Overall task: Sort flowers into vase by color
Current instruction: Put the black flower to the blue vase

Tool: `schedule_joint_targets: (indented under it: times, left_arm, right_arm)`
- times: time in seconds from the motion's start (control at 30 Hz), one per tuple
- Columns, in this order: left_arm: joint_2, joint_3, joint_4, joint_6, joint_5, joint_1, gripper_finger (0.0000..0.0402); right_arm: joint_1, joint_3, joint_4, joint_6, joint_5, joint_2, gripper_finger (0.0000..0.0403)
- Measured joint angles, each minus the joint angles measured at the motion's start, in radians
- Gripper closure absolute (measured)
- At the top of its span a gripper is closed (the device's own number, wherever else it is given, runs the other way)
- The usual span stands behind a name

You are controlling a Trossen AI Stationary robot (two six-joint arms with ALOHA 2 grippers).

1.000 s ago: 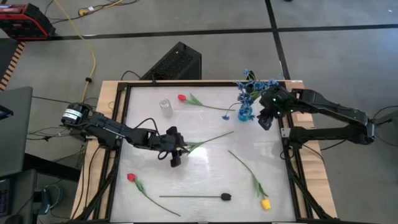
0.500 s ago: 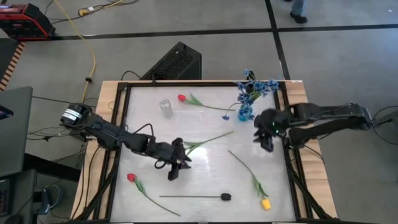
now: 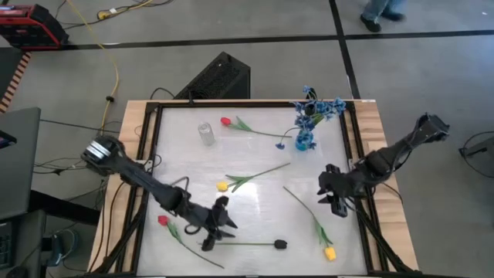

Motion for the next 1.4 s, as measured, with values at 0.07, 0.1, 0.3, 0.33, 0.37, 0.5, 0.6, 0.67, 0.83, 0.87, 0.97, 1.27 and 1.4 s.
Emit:
schedule_joint_targets:
  times: [0.07, 0.1, 0.3, 0.33, 0.37, 0.5, 0.6, 0.67, 0.83, 0.87, 0.97, 1.27, 1.4]
  left_arm:
    - [0.075, 0.034, 0.004, -0.016, -0.014, -0.015, 0.0264]
    - [0.110, 0.059, -0.001, -0.024, -0.016, -0.018, 0.0264]
    - [0.280, 0.267, -0.148, 0.018, -0.035, -0.022, 0.0264]
    - [0.300, 0.313, -0.194, 0.020, -0.041, -0.018, 0.0264]
    - [0.319, 0.357, -0.251, 0.019, -0.042, -0.015, 0.0264]
    - [0.390, 0.510, -0.439, 0.027, -0.018, -0.008, 0.0264]
    - [0.436, 0.599, -0.529, 0.034, -0.015, -0.009, 0.0264]
    - [0.462, 0.640, -0.594, 0.015, 0.000, -0.009, 0.0264]
    - [0.485, 0.659, -0.638, -0.016, 0.041, -0.006, 0.0264]
    - [0.483, 0.655, -0.640, -0.023, 0.031, -0.006, 0.0264]
    - [0.484, 0.650, -0.702, -0.051, -0.003, -0.006, 0.0264]
    - [0.482, 0.651, -0.754, -0.007, 0.031, -0.016, 0.0280]
    - [0.491, 0.653, -0.798, -0.001, 0.025, -0.025, 0.0321]
  right_arm:
    - [0.041, 0.000, 0.014, 0.021, 0.030, 0.008, 0.0230]
    - [0.056, 0.000, 0.019, 0.022, 0.039, 0.013, 0.0230]
    - [0.102, 0.000, 0.031, 0.024, 0.041, 0.076, 0.0230]
    - [0.105, 0.000, 0.031, 0.024, 0.041, 0.089, 0.0230]
    - [0.105, 0.000, 0.031, 0.024, 0.040, 0.102, 0.0230]
    - [0.107, 0.000, 0.030, 0.025, 0.030, 0.151, 0.0230]
    - [0.111, 0.000, 0.031, 0.017, 0.012, 0.179, 0.0230]
    - [0.111, 0.000, 0.031, 0.017, 0.011, 0.194, 0.0230]
    - [0.111, 0.000, 0.038, 0.017, 0.011, 0.228, 0.0230]
    - [0.111, 0.000, 0.039, 0.017, 0.011, 0.233, 0.0230]
    - [0.114, 0.000, 0.041, 0.018, 0.011, 0.238, 0.0230]
    - [0.121, 0.000, 0.055, 0.022, 0.010, 0.240, 0.0230]
    - [0.121, 0.000, 0.061, 0.030, 0.010, 0.240, 0.0230]
